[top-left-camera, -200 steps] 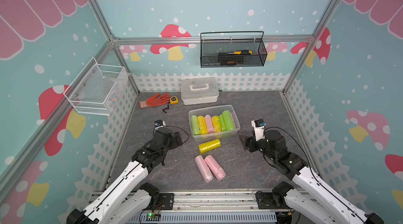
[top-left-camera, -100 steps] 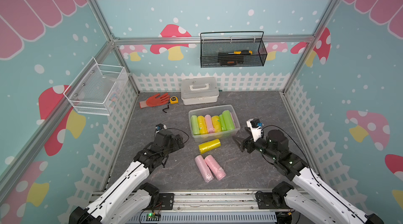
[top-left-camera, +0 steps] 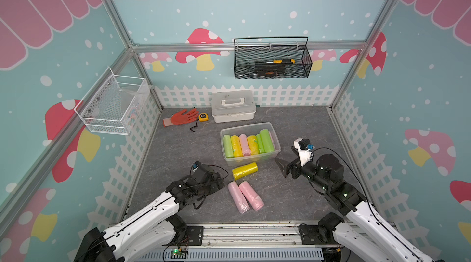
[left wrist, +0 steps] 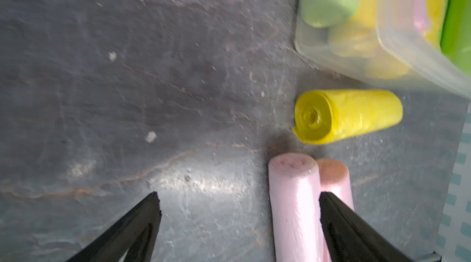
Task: Put the roll of trash bags into the storage box
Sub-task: Pick up the roll of trash bags from the center of the board.
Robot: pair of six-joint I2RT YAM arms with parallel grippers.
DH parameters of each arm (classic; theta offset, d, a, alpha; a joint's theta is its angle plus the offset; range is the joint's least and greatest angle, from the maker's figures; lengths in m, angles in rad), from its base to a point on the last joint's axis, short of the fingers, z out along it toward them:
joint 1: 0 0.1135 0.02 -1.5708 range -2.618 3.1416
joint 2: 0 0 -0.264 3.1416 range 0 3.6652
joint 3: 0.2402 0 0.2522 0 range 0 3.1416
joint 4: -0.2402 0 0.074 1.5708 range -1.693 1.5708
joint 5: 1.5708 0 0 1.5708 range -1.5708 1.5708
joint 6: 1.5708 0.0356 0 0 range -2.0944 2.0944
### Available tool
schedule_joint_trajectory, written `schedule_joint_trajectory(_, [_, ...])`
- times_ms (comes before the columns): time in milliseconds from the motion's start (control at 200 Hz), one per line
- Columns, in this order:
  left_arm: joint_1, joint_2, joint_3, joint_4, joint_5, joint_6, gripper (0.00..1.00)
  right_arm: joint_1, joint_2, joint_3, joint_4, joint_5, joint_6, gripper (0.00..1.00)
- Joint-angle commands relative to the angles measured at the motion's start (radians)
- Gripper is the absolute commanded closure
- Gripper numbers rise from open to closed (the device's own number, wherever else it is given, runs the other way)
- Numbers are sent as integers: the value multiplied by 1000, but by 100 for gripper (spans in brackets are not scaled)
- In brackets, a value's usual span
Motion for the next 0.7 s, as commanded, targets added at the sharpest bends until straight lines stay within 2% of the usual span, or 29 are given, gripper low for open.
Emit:
schedule_joint_trajectory(0, [-128,-20,59,-46,-115,-135,3,-2,28,20,-21,19,4,1])
schedule_joint_trajectory(215, [-265,66,70,-36,-132,-228,3,-1,48,28,-28,19,13,1])
schedule_joint_trajectory(565, [-413,299,197,-29,-125,-241,4,-1,24,21,-31,36,8,1])
schedule_joint_trajectory(695, [-425,386,216,-9,-90,-245,7,-1,31,23,-31,35,8,1])
